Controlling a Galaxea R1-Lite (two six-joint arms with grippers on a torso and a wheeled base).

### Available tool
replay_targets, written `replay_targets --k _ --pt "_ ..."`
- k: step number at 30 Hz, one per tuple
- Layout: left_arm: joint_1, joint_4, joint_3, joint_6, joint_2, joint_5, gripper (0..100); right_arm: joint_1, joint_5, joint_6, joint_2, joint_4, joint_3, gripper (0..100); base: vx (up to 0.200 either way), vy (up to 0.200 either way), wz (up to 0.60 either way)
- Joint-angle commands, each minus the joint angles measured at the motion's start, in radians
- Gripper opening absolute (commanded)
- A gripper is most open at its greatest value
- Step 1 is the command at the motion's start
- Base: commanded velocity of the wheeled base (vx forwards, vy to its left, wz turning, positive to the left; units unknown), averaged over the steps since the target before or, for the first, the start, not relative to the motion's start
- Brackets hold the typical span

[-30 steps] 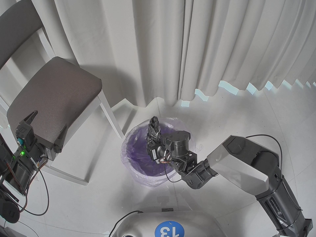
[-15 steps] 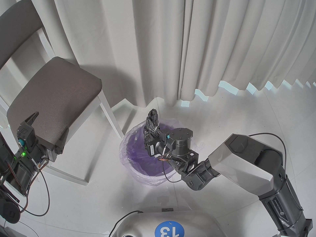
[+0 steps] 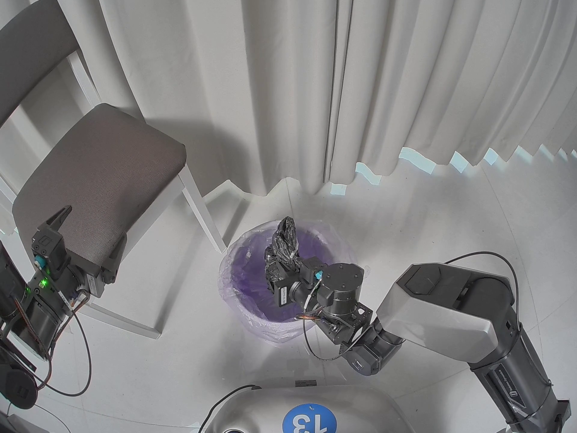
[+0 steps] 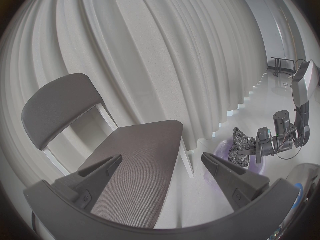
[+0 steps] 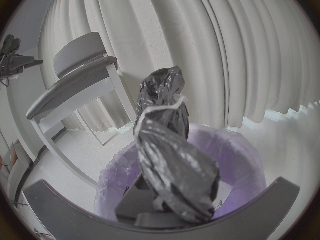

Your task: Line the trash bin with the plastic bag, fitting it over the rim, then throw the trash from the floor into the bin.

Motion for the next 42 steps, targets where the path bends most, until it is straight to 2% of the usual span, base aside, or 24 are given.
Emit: replay_targets --k 1,13,22,41,42 --pt "-0.002 0.000 0.003 0.003 0.003 0.000 100 0.004 0.001 0.001 -0.001 -0.015 0.035 0 0.000 0.000 0.00" --pt "-0.002 0.000 0.006 0.012 0.009 0.000 100 0.027 0.009 0.001 0.008 -0.047 0.005 0 0.000 0.000 0.00" --pt "-0.002 0.000 0.006 0.014 0.015 0.000 100 0.001 0.041 -0.008 0.016 -0.036 -0.054 0 0.000 0.000 0.00" --pt "-0.003 0.000 0.008 0.012 0.019 0.000 100 -0.011 0.044 -0.010 0.045 -0.022 -0.090 0 0.000 0.000 0.00" --pt "-0.003 0.000 0.008 0.012 0.021 0.000 100 -0.011 0.044 -0.010 0.045 -0.022 -0.090 100 0.000 0.000 0.00"
